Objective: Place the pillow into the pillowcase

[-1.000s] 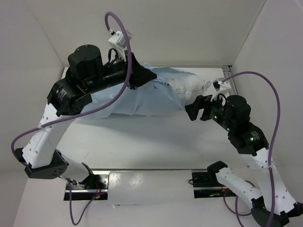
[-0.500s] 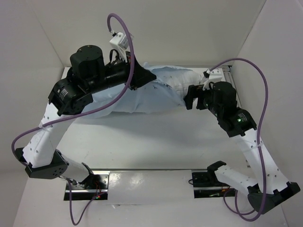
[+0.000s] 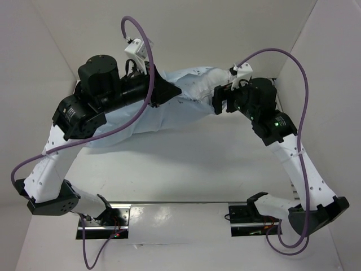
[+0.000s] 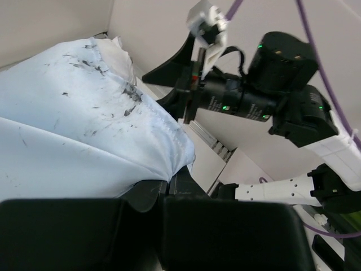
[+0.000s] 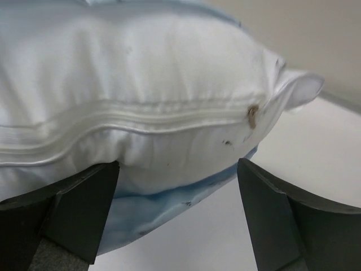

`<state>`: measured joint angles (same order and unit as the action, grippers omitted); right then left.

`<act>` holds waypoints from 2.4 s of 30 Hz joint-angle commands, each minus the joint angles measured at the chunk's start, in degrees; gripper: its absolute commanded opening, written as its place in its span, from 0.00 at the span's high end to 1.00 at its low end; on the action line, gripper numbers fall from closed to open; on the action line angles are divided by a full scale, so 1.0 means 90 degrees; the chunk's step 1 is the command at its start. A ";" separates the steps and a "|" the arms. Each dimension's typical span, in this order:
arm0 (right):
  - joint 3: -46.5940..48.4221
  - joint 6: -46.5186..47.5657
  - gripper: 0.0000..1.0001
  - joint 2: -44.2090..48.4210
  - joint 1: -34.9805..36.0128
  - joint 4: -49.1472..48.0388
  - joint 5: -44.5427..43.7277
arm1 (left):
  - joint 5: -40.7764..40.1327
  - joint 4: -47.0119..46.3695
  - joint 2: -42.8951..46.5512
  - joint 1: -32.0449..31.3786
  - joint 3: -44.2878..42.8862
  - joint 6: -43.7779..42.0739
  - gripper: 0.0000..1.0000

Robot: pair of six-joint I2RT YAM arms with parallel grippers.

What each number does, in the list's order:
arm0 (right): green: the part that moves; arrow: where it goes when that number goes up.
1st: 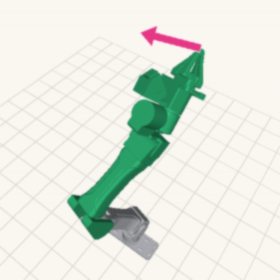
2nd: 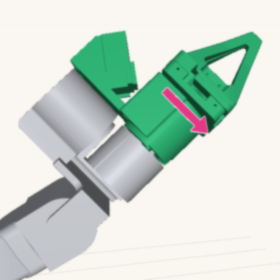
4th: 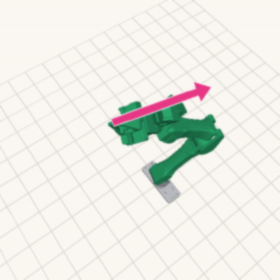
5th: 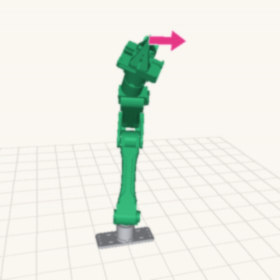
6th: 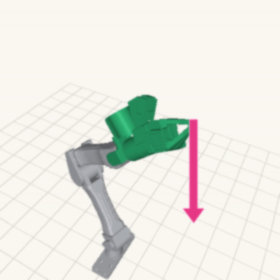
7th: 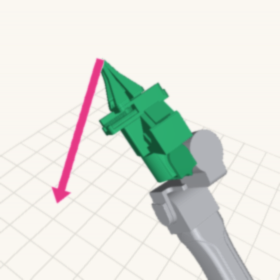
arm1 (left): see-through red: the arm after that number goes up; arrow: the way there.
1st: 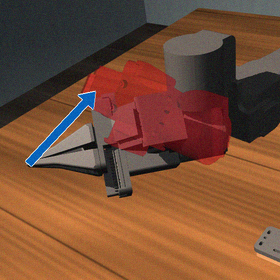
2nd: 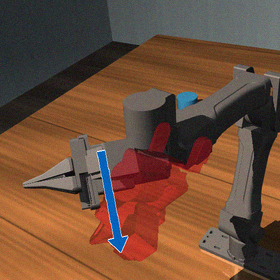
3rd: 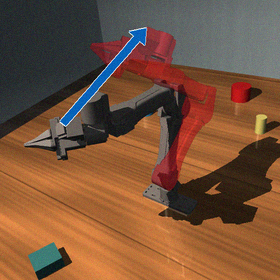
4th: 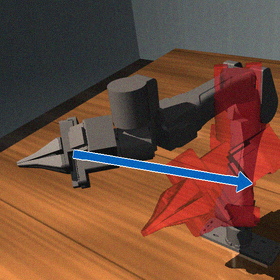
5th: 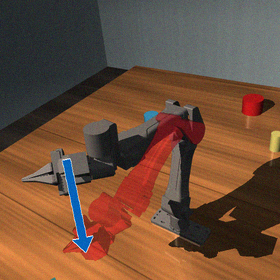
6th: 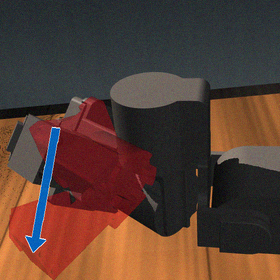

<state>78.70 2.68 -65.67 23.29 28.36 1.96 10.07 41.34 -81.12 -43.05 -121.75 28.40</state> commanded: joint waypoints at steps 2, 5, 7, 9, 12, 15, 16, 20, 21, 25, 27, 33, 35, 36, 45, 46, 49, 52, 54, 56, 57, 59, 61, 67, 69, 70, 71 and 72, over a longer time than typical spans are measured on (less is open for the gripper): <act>0.0660 0.0659 0.06 0.0177 0.0049 -0.0339 0.0204 | -0.0287 -0.0473 0.0342 0.0008 -0.0368 -0.0226 1.00; 0.0379 0.0864 0.06 0.0421 0.0049 -0.0465 -0.0284 | -0.0454 -0.0317 0.0342 0.0008 -0.0505 -0.0226 1.00; 0.0251 0.1068 0.06 0.0480 0.0049 -0.0524 -0.0286 | -0.0523 -0.0258 0.0342 0.0008 -0.0564 -0.0226 1.00; 0.0250 0.1128 0.06 0.0403 0.0049 -0.0398 -0.0102 | -0.0523 -0.0258 0.0342 0.0008 -0.0564 -0.0226 1.00; 0.0406 0.1285 0.06 0.0061 0.0049 -0.0260 0.0172 | -0.0454 -0.0258 0.0342 0.0008 -0.0564 -0.0226 1.00; 0.0319 0.1207 0.06 -0.0212 0.0049 -0.0417 0.0582 | -0.0454 -0.0258 0.0342 0.0008 -0.0505 -0.0226 1.00; 0.0241 0.1206 0.06 -0.0281 0.0049 -0.0484 0.0777 | -0.0454 -0.0258 0.0342 0.0008 -0.0505 -0.0226 1.00; 0.0153 0.0652 0.16 -0.0642 0.0049 -0.0485 0.1432 | -0.0522 -0.0316 0.0400 0.0008 -0.0427 -0.0226 1.00; 0.0075 0.0650 0.24 -0.0643 0.0049 -0.0485 0.1568 | -0.0523 -0.0316 0.0400 0.0008 -0.0427 -0.0284 1.00; -0.0490 0.0270 0.70 -0.0575 0.0049 -0.0670 0.1862 | -0.0523 -0.0316 0.0400 0.0008 -0.0427 -0.0285 1.00; -0.0715 0.0026 0.94 -0.0429 0.0049 -0.0593 0.2047 | -0.0523 -0.0452 0.0400 0.0008 -0.0495 -0.0352 1.00; -0.2296 -0.0948 1.00 0.0389 0.0205 -0.0037 0.3450 | -0.0651 -0.0628 -0.1023 0.0075 -0.1548 -0.0617 1.00; -0.3184 -0.1379 1.00 0.0800 0.0283 -0.0036 0.3901 | -0.0533 -0.0823 -0.1772 0.0154 -0.1608 -0.0559 1.00; -0.3458 -0.1807 1.00 0.1015 0.0283 -0.0036 0.4271 | -0.0339 -0.0969 -0.2048 0.0231 -0.1608 -0.0558 1.00; -0.4760 -0.3333 1.00 0.2200 0.0362 0.0277 0.1791 | 0.0259 -0.1466 -0.4629 0.0330 -0.1405 -0.0343 1.00; -0.4760 -0.3586 1.00 0.2064 0.0362 0.0180 0.1485 | 0.0259 -0.1565 -0.4687 0.0330 -0.1278 -0.0343 1.00; -0.4643 -0.3909 1.00 0.1372 0.0294 -0.0395 0.0665 | 0.0481 -0.1430 -0.4785 0.0330 -0.1461 -0.0596 0.45; -0.4438 -0.4183 0.97 0.0824 0.0138 -0.0320 -0.0067 | 0.0619 -0.1303 -0.4435 0.0330 -0.1462 -0.0714 0.17; -0.4127 -0.4184 0.80 0.0335 -0.0077 0.0002 -0.0411 | 0.0620 -0.1206 -0.3929 0.0252 -0.1307 -0.0802 0.06; -0.3834 -0.4059 0.45 0.0149 -0.0340 0.0411 -0.0832 | 0.0174 -0.0953 -0.3547 0.0126 -0.1025 -0.0802 0.06; -0.3755 -0.4057 0.32 0.0148 -0.0467 0.0520 -0.0833 | 0.0026 -0.0883 -0.3342 0.0125 -0.0849 -0.0870 0.31; -0.3618 -0.3842 0.26 0.0148 -0.0963 0.0763 -0.0628 | -0.0637 -0.0660 -0.2727 -0.0040 -0.0207 -0.0784 0.64; -0.3471 -0.3775 0.26 0.0216 -0.1326 0.0930 -0.0366 | -0.0932 -0.0435 -0.2414 -0.0148 0.0206 -0.0783 0.90; -0.3801 -0.3618 0.47 0.0948 -0.2694 0.0649 0.2228 | -0.2230 -0.0092 -0.1661 -0.1104 0.2168 -0.0130 0.61; -0.3997 -0.3861 0.55 0.1298 -0.2967 0.0376 0.2739 | -0.2845 -0.0092 -0.1515 -0.1649 0.2812 0.0250 0.39; -0.4162 -0.3920 0.56 0.1416 -0.2968 0.0307 0.2906 | -0.3089 -0.0092 -0.1514 -0.1856 0.2960 0.0368 0.34; -0.4164 -0.3921 0.59 0.1592 -0.3036 0.0306 0.3024 | -0.3487 -0.0092 -0.1572 -0.2235 0.3175 0.0534 0.28; -0.4164 -0.3921 0.59 0.1661 -0.3037 0.0412 0.3025 | -0.3665 -0.0092 -0.1572 -0.2412 0.3264 0.0613 0.28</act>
<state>42.11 -31.92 -53.60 -3.33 33.30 20.80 -12.91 38.74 -94.94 -59.44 -95.15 29.08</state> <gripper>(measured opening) 0.419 0.709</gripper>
